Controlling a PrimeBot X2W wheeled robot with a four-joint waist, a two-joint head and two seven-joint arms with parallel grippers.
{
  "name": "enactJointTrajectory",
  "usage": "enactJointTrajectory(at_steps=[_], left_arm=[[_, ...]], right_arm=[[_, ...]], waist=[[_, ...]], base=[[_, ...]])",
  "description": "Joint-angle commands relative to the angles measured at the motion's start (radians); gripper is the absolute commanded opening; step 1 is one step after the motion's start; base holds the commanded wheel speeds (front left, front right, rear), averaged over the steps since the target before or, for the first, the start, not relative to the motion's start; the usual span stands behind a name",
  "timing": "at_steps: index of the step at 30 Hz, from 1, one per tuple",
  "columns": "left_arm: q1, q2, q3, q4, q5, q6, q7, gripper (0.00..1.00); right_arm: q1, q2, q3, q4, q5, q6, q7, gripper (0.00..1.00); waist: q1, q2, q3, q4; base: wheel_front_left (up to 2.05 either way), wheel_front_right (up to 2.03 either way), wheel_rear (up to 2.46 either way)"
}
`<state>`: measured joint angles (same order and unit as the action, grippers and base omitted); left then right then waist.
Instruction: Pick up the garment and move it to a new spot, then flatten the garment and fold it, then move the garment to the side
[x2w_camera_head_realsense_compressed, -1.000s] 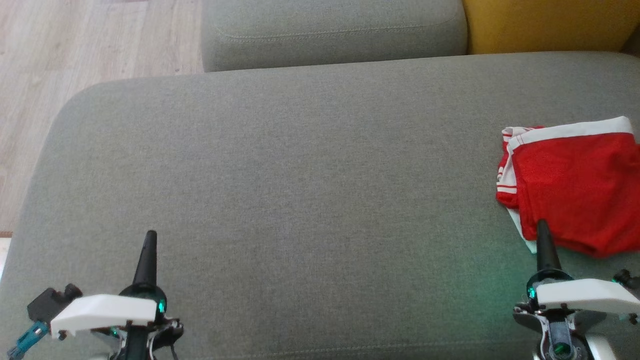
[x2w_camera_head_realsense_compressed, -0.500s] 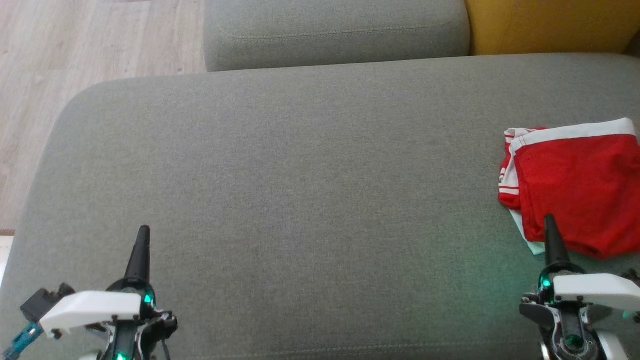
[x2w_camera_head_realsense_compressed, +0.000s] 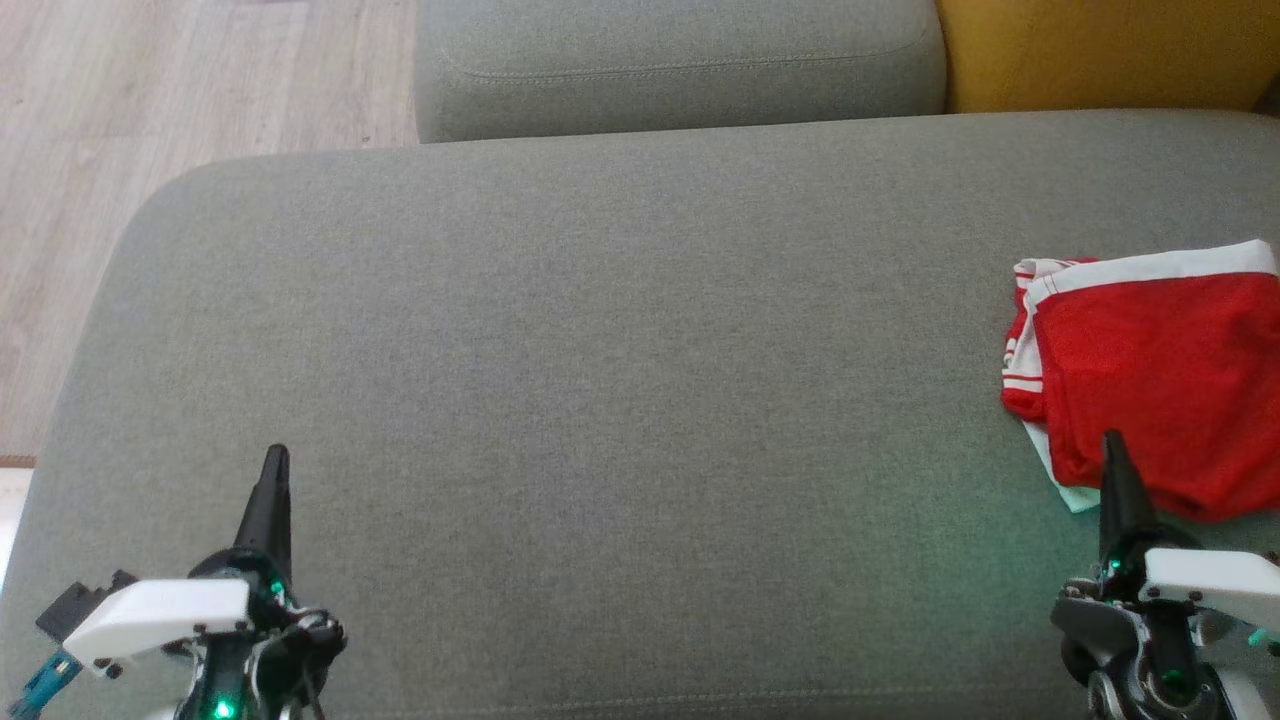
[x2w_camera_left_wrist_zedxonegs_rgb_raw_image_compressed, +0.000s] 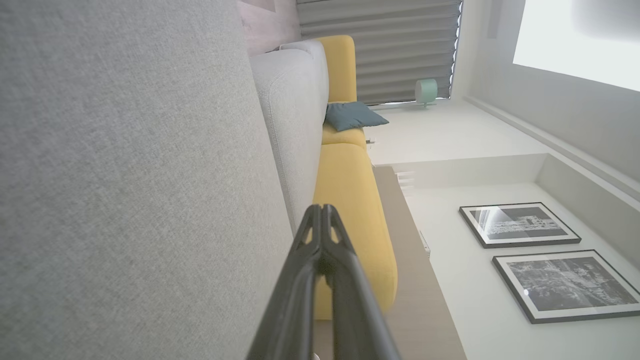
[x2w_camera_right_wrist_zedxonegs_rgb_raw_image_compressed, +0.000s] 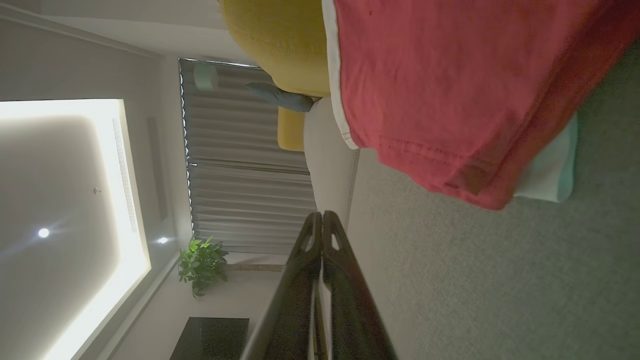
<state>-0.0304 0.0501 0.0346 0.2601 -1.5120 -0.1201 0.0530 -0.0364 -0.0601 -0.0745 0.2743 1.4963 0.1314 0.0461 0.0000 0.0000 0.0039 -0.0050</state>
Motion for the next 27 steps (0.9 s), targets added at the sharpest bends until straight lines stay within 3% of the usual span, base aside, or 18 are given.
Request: enactJointTrajectory(at_steps=[1,10,27], left_arm=[[-0.063,0.018,0.038,-0.027,-0.029,-0.008,0.014,0.0],[-0.076,0.017,0.055,-0.016,-0.116,-0.011,0.041,0.0],[-0.076,0.014,0.06,-0.016,-0.112,-0.011,0.045,0.0]], right_arm=[[-0.062,-0.016,0.012,-0.032,0.038,-0.001,0.012,0.0],[-0.068,-0.016,-0.004,-0.032,0.142,-0.001,0.039,0.0],[-0.069,-0.011,-0.011,-0.031,0.136,-0.001,0.044,0.0]], waist=[[0.0,0.0,0.0,0.001],[0.0,0.0,-0.001,0.005],[0.0,0.0,-0.001,0.005]], base=[[0.0,0.0,0.0],[0.0,0.0,0.0],[0.0,0.0,0.0]])
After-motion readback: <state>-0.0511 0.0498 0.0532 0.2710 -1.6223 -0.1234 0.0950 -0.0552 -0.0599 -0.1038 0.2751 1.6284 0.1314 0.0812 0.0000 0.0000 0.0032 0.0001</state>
